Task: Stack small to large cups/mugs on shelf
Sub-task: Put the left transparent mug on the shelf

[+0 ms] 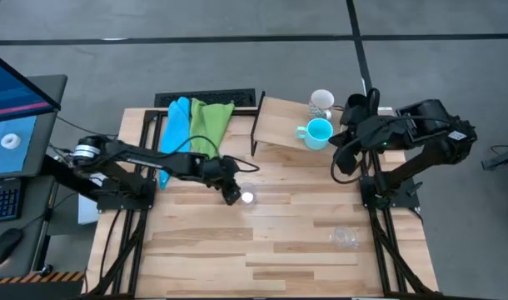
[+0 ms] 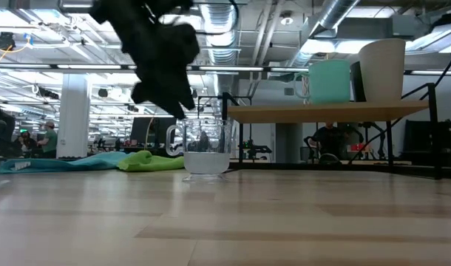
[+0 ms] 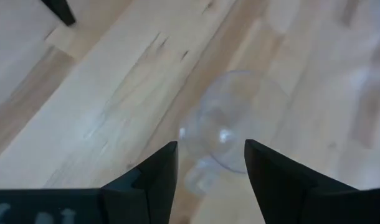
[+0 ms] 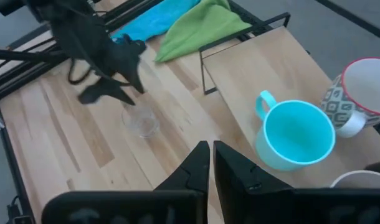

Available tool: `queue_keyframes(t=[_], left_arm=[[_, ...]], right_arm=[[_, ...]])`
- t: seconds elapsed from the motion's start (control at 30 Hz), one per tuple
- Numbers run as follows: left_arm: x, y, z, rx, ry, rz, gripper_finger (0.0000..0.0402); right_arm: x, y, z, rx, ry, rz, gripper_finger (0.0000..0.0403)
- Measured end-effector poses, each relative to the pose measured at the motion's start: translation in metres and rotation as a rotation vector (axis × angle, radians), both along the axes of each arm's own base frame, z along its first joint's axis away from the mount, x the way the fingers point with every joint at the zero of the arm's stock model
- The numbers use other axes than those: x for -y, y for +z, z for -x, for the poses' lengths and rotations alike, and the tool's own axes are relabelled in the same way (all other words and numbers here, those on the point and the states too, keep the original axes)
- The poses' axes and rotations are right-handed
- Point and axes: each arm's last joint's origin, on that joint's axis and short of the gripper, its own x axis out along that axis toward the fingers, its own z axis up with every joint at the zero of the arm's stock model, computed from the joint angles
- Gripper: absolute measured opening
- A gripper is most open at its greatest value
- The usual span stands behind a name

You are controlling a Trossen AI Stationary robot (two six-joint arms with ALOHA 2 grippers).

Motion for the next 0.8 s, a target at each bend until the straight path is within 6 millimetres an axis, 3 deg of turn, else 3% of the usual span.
queue_keyframes(t=[0.3, 0.5, 0.6, 0.8], left_arm=[[-0.002, -0.024, -0.025, -0.112, 0.005, -0.001, 0.0165], [-0.001, -0.038, -0.028, -0.191, -0.016, 0.044, 0.0080], [-0.001, -0.036, -0.031, -0.170, 0.007, 0.059, 0.0018], [0.000, -0.008, -0.044, -0.087, -0.010, 0.101, 0.0002]], right_arm=[[-0.009, 0.000, 0.003, 0.009, 0.038, -0.017, 0.0043], [-0.015, 0.000, 0.004, 0.014, 0.062, -0.028, 0.0043], [-0.018, 0.000, 0.004, 0.014, 0.080, -0.028, 0.0043], [-0.022, 0.000, 0.006, 0.014, 0.102, -0.028, 0.0043]])
